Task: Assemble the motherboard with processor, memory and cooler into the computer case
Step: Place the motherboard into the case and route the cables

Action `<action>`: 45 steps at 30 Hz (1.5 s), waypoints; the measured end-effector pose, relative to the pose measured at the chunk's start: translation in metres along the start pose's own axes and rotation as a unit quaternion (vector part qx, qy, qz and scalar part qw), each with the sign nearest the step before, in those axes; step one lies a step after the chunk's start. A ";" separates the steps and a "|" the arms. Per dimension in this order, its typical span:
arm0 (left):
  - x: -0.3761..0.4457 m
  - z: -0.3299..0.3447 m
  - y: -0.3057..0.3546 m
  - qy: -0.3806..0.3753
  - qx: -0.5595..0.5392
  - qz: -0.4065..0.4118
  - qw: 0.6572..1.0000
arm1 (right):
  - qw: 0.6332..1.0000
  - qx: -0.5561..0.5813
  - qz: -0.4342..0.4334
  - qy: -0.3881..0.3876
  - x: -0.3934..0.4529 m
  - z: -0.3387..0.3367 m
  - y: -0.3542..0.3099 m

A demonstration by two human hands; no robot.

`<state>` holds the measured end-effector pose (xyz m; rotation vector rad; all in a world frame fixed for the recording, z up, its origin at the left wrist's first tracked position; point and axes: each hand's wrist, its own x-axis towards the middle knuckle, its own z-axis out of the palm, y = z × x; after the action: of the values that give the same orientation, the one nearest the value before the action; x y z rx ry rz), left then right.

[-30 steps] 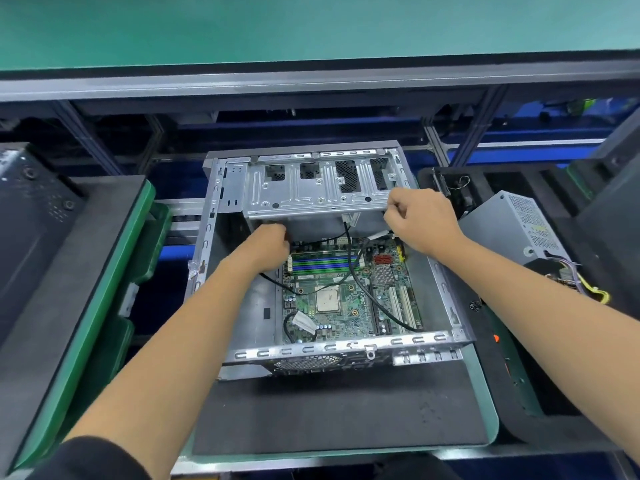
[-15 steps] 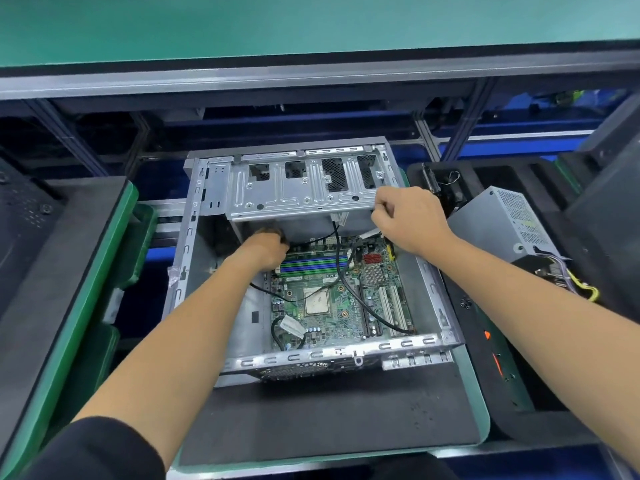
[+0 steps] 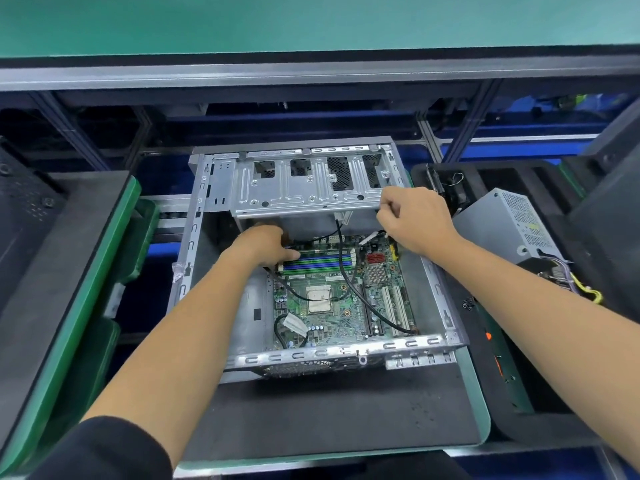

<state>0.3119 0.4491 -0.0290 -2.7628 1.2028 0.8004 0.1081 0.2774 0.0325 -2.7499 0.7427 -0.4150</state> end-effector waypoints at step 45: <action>-0.037 -0.007 -0.009 0.055 -0.170 0.101 0.979 | 0.969 -0.151 -0.186 -0.064 0.003 0.008 0.003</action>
<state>0.2999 0.4789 -0.0077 -3.0220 1.5175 0.9648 0.1113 0.2745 0.0248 -3.1765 0.2706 -0.2031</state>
